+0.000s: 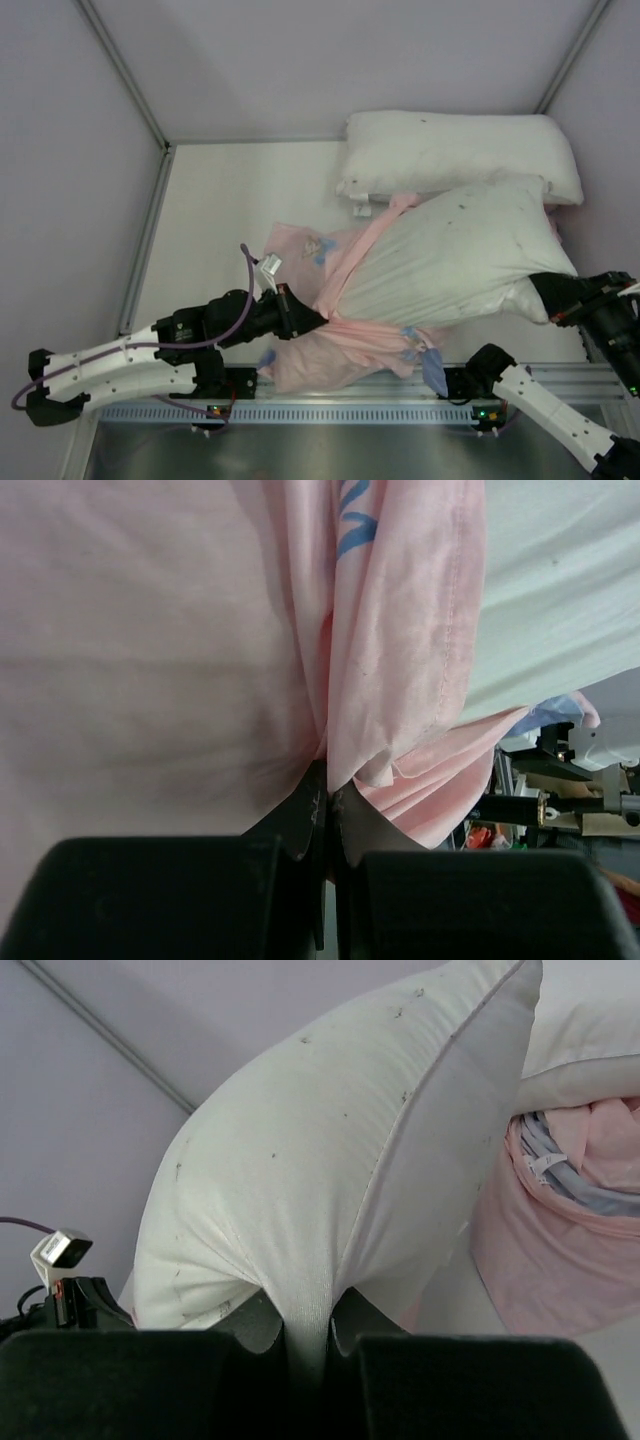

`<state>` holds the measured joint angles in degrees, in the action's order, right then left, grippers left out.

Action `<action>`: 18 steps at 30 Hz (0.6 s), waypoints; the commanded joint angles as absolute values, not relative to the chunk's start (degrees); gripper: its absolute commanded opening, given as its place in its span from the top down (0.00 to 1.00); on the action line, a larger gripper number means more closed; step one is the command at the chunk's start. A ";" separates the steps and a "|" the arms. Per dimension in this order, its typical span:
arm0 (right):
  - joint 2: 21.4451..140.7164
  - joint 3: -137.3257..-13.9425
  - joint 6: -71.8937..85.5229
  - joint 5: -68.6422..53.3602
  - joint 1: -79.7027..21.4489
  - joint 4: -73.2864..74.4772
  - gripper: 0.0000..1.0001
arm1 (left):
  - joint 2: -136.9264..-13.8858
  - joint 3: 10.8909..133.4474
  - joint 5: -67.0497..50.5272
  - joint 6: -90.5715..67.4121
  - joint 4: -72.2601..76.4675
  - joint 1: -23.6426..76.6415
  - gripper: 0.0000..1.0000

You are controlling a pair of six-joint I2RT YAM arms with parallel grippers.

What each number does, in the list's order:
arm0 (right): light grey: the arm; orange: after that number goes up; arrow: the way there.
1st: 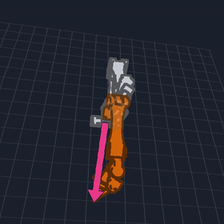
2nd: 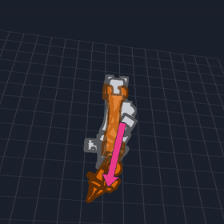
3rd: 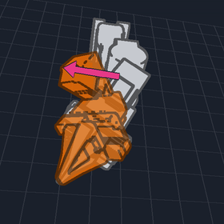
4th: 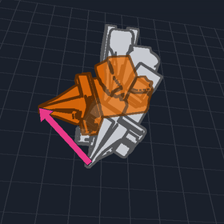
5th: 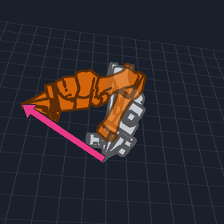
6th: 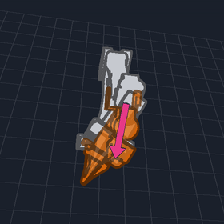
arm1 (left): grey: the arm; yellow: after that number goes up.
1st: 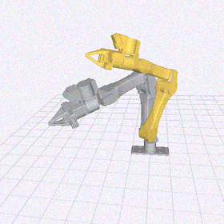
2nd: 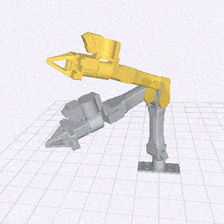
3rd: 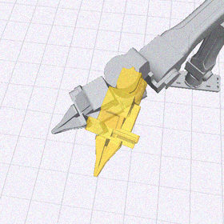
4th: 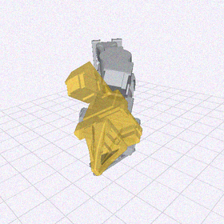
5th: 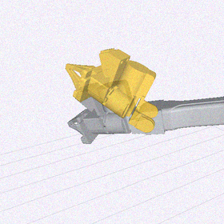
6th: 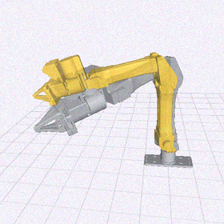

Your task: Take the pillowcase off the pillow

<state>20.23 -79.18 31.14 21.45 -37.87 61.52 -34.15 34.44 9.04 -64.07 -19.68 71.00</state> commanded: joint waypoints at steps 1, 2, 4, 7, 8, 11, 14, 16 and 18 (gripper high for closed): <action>15.83 -86.92 27.77 44.46 -39.98 52.55 1.00 | -30.95 32.25 12.74 -63.37 -37.60 71.28 1.00; 14.78 -88.05 27.95 46.56 -40.77 53.34 1.00 | -30.42 32.34 13.35 -63.54 -37.88 71.28 1.00; 13.72 -88.51 29.52 47.81 -42.80 55.62 1.00 | -29.54 32.61 13.62 -63.46 -38.23 71.28 1.00; 12.57 -86.40 31.90 46.85 -45.26 57.12 1.00 | -31.36 34.79 13.36 -61.97 -37.97 71.28 1.00; 12.48 -84.31 32.25 46.24 -45.61 57.39 1.00 | -32.51 35.67 13.01 -61.18 -37.53 71.28 1.00; 11.61 -79.20 34.45 45.53 -46.05 57.83 1.00 | -38.04 40.24 11.17 -57.58 -37.26 71.28 0.49; 10.38 -74.63 36.56 46.40 -46.32 57.92 1.00 | -42.27 43.32 10.90 -55.72 -37.27 71.28 0.20; 10.11 -73.57 37.96 49.90 -46.58 58.97 1.00 | -43.15 43.59 11.42 -55.72 -37.27 71.28 0.14; 10.98 -74.00 39.28 52.81 -46.76 61.17 1.00 | -42.98 42.81 11.34 -55.72 -37.27 71.28 0.13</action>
